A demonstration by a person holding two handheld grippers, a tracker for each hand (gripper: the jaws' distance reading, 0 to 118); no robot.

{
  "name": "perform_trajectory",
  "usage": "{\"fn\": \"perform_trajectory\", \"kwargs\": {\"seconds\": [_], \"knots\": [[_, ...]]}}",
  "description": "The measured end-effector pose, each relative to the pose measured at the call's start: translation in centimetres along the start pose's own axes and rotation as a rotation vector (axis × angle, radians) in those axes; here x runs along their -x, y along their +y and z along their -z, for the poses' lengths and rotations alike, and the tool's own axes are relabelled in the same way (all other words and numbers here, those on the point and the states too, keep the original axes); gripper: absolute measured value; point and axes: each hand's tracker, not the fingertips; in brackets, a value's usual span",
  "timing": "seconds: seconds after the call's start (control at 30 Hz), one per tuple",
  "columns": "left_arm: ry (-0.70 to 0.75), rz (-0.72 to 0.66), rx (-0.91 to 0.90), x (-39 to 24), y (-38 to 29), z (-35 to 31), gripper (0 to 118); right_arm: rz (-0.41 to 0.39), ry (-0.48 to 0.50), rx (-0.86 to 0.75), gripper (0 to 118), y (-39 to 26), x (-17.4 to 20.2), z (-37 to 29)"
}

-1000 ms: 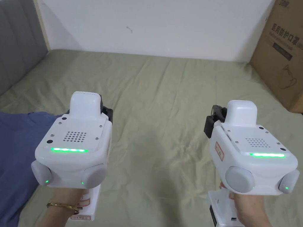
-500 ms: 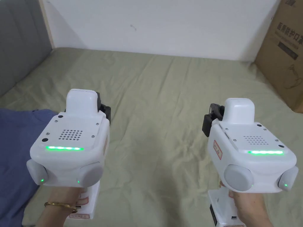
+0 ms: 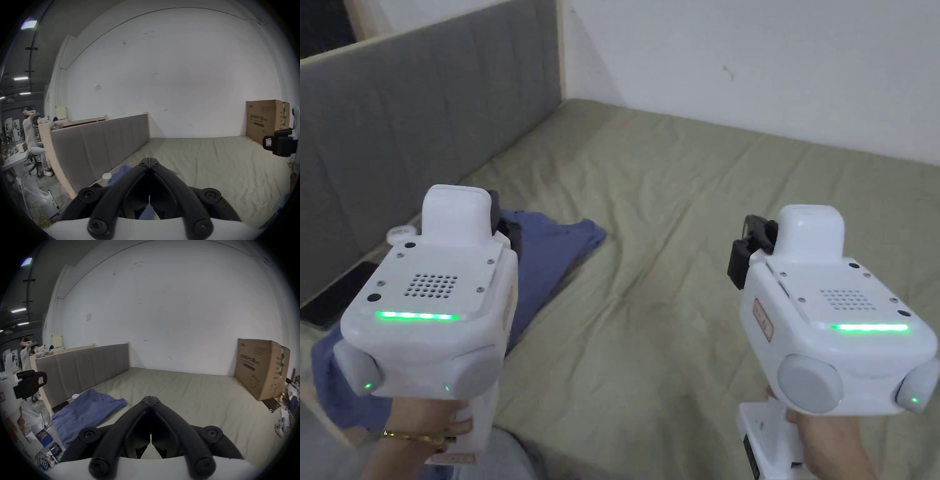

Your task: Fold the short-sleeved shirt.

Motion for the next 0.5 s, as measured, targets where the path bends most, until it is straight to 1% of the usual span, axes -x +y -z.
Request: {"fn": "perform_trajectory", "kwargs": {"seconds": [0.13,0.23,0.37,0.5], "knots": [[0.085,-0.023,0.014,2.7,-0.6,-1.3,0,-0.015,0.08,-0.001,0,0.1,2.6,1.1],[0.109,-0.041,0.029,4.1,-1.0,-1.8,0,-0.02,0.116,-0.001,0,0.0,3.8,1.5],[0.133,-0.039,0.038,5.0,-1.3,-1.9,0,-0.023,0.147,0.004,0,-0.1,4.7,1.7],[0.14,-0.034,0.041,5.2,-1.3,-1.5,0,-0.026,0.156,0.009,0,-0.2,4.9,1.9]]}}
